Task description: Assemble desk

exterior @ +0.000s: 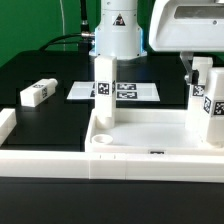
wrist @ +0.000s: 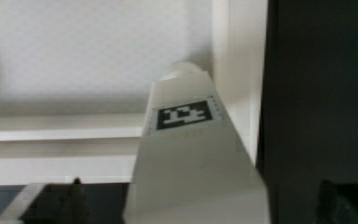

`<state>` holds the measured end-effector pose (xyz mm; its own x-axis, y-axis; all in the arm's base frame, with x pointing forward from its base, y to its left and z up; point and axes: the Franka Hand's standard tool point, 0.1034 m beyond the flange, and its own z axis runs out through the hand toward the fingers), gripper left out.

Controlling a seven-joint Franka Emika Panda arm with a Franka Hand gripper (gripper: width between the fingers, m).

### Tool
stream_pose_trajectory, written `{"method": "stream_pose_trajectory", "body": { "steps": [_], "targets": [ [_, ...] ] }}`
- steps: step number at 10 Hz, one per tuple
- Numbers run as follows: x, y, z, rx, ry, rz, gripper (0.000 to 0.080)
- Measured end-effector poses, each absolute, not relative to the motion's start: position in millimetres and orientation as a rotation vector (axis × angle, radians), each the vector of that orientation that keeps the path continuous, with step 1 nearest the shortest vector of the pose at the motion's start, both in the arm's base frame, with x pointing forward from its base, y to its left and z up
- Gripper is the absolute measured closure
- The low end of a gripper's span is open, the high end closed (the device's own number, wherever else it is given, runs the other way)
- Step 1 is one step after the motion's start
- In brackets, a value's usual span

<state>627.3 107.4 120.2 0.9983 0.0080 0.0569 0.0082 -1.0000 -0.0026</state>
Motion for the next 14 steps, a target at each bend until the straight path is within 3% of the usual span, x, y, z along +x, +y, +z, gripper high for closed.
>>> {"method": "stream_pose_trajectory", "body": {
  "steps": [3,5,14],
  "targets": [
    [627.6,105.6,119.0,-3.138,-0.135,-0.090,0.0162],
    [627.7,105.6,119.0,-3.138,-0.131,-0.090,0.0515],
    [627.5,103.9,118.3,-3.047,0.686,-0.084,0.0509]
  ]
}}
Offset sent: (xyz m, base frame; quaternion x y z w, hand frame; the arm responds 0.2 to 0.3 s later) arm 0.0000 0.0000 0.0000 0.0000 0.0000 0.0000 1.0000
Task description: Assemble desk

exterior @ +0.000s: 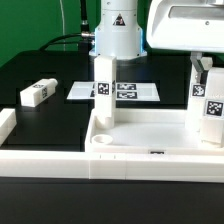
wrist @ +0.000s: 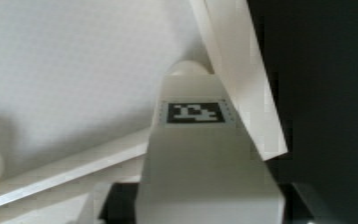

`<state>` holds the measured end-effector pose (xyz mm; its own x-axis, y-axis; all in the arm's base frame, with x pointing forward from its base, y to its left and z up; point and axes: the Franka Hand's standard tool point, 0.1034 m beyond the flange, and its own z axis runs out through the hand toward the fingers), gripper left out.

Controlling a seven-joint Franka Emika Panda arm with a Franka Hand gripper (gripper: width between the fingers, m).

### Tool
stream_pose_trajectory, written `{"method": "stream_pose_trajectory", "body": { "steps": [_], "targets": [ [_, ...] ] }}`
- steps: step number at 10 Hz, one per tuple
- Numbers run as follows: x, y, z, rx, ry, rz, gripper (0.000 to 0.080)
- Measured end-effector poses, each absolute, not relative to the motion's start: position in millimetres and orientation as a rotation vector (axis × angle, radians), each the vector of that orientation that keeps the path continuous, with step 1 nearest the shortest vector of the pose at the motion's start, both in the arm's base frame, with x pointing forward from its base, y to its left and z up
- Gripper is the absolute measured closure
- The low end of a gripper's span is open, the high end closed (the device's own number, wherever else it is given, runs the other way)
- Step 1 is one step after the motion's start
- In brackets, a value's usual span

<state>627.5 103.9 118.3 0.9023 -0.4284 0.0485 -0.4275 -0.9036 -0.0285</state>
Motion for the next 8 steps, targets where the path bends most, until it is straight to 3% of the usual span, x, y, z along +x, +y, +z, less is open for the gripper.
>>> {"method": "stream_pose_trajectory", "body": {
  "steps": [8],
  "targets": [
    [626.4,101.2,116.6,-2.539,1.724,-0.043,0.0509]
  ]
}}
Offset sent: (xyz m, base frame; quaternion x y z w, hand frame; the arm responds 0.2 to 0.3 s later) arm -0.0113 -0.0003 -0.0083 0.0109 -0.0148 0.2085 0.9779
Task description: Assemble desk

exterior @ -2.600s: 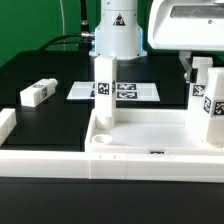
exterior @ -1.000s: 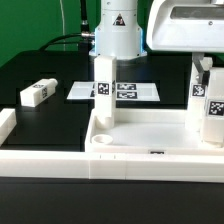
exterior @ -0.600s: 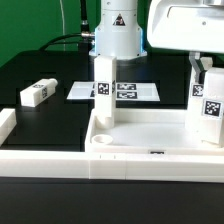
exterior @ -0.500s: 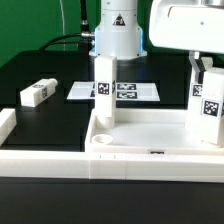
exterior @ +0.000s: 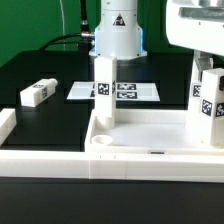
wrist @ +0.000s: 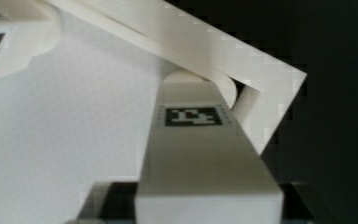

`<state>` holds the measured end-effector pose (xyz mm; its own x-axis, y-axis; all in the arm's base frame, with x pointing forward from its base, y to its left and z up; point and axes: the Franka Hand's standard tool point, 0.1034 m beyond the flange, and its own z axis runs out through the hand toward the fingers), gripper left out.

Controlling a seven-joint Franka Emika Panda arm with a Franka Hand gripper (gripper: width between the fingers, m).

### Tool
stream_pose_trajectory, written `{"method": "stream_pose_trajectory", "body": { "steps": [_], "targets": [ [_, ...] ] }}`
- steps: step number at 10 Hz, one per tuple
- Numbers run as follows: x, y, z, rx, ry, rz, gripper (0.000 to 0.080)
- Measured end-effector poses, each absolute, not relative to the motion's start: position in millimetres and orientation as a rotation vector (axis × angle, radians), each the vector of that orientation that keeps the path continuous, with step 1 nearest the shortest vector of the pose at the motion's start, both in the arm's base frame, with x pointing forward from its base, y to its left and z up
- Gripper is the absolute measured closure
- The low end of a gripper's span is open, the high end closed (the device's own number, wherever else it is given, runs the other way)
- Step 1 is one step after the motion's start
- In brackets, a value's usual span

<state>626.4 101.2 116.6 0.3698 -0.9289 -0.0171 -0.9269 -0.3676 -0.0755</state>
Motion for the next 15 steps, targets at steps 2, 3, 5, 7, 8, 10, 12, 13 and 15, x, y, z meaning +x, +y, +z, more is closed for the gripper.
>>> {"method": "stream_pose_trajectory", "body": {
  "steps": [2,3,5,7,8,10,12,13,15],
  "targets": [
    [626.4,101.7,116.3,-2.402,1.898,-0.026,0.0509],
    [626.4,102.0,116.2,-2.350,1.957,-0.020,0.0509],
    [626.4,103.2,116.0,-2.170,2.139,0.005,0.0509],
    [626.6,104.8,115.9,-2.086,2.214,0.016,0.0509],
    [626.5,104.8,115.5,-2.120,2.182,0.014,0.0419],
    [626.3,104.7,115.1,-2.190,2.112,0.010,0.0173],
    [625.4,104.5,113.0,-2.369,1.922,0.001,0.0154],
    [625.3,104.5,112.5,-2.460,1.806,-0.005,0.0151],
    [625.5,108.5,112.5,-2.535,1.695,-0.018,0.0150]
  ]
}}
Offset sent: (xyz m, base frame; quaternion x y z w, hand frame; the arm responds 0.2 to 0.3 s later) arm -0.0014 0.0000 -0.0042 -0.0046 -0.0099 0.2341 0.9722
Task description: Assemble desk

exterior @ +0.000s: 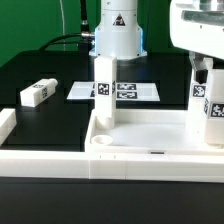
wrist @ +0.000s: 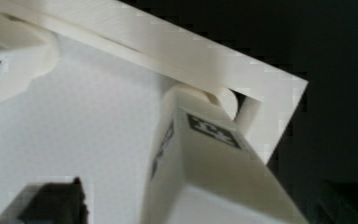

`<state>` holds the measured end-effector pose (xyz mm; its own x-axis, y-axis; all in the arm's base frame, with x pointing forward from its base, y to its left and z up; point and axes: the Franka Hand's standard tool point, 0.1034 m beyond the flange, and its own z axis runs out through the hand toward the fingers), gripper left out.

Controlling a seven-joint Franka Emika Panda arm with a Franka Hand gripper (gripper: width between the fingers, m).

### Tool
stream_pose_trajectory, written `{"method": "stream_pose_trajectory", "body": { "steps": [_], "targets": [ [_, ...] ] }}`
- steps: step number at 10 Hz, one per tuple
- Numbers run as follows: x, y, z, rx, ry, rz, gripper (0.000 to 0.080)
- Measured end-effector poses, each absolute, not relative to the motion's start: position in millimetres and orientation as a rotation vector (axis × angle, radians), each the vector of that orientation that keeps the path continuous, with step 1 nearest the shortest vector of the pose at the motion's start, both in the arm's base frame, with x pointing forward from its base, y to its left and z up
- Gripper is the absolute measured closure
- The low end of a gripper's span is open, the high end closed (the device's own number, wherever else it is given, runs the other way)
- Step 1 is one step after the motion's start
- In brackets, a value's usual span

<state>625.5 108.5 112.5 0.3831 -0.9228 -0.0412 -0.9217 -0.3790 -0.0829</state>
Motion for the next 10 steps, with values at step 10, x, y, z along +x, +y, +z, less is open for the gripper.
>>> {"method": "stream_pose_trajectory", "body": {
  "steps": [10],
  "targets": [
    [626.8,109.1,115.5,-3.062,0.626,-0.036,0.0150]
  ]
}}
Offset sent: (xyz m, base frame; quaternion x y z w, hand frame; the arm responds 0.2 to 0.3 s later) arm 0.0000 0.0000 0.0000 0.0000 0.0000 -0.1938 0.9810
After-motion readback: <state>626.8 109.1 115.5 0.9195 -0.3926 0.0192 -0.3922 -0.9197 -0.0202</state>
